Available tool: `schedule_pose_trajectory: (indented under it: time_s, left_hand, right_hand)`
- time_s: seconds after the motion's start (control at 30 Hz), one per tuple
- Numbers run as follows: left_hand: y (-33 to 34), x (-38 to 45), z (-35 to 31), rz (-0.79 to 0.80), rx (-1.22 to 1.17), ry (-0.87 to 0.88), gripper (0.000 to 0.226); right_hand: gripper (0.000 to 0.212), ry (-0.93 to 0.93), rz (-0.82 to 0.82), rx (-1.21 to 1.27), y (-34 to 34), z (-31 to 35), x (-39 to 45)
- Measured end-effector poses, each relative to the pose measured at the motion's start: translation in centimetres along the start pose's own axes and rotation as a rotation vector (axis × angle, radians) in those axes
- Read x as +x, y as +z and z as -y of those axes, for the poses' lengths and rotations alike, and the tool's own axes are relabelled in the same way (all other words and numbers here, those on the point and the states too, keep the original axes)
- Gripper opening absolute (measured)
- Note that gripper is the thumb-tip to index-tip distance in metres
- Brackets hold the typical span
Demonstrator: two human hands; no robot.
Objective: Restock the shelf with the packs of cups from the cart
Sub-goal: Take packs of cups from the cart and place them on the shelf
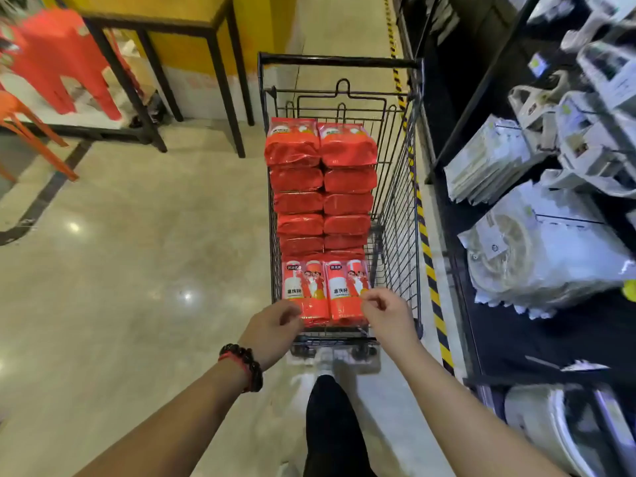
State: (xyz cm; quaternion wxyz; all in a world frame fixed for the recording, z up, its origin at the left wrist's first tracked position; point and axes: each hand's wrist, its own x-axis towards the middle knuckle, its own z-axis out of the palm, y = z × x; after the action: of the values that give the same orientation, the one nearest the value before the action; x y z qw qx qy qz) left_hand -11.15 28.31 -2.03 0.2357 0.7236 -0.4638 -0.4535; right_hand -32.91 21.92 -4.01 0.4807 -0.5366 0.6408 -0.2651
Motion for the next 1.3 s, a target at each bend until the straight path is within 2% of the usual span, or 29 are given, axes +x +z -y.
schedule_pose_trajectory:
  time_s: [0.13, 0.23, 0.37, 0.47, 0.53, 0.63, 0.73, 0.87, 0.97, 1.0, 1.1, 1.13, 1.3]
  left_hand:
    - [0.6, 6.0, -1.1, 0.030, 0.067, -0.097, 0.007]
    - [1.6, 10.3, -2.2, 0.093, 0.144, -0.082, 0.007]
    - [3.0, 15.2, -3.0, 0.141, 0.166, -0.119, 0.020]
    - [3.7, 17.5, -2.6, 0.163, 0.121, -0.185, 0.012]
    - [4.0, 18.7, -1.9, 0.161, 0.112, -0.210, 0.019]
    - [4.4, 20.2, -0.7, 0.166, 0.126, -0.244, 0.013]
    - [4.8, 21.1, 0.7, 0.178, 0.136, -0.274, 0.015]
    - [5.5, 21.9, 2.9, 0.224, 0.123, -0.310, 0.019]
    - [6.3, 22.1, 4.7, 0.260, 0.077, -0.341, 0.018]
    - [6.6, 22.1, 5.3, 0.267, 0.067, -0.351, 0.014]
    - [7.7, 22.1, 6.7, 0.271, 0.030, -0.415, 0.013]
    - [8.1, 22.1, 7.0, 0.268, 0.006, -0.441, 0.017]
    - [9.6, 22.1, 7.7, 0.269, 0.008, -0.519, 0.029]
  right_hand:
    - [0.026, 0.113, 0.040, 0.039, 0.7, -1.1, 7.1]
    - [0.029, 0.129, 0.075, 0.015, 0.4, -2.0, 11.6]
    - [0.015, 0.182, 0.107, -0.069, 0.0, -3.3, 16.6]
    - [0.017, 0.235, 0.116, -0.102, 0.8, -4.8, 19.2]
    - [0.021, 0.276, 0.134, -0.125, 1.7, -6.1, 20.6]
    - [0.023, 0.331, 0.151, -0.174, 3.2, -8.5, 22.1]
    - [0.009, 0.404, 0.164, -0.209, 4.6, -10.8, 23.1]
    - [0.036, 0.495, 0.192, -0.242, 5.8, -14.2, 24.2]
    - [0.022, 0.545, 0.100, -0.228, 6.4, -16.9, 24.6]
    - [0.026, 0.593, 0.054, -0.213, 6.5, -17.6, 24.7]
    - [0.071, 0.771, 0.069, -0.175, 6.7, -19.8, 24.6]
    - [0.079, 0.802, 0.097, -0.163, 6.7, -20.5, 24.6]
    - [0.081, 0.819, 0.172, -0.142, 7.1, -22.6, 25.1]
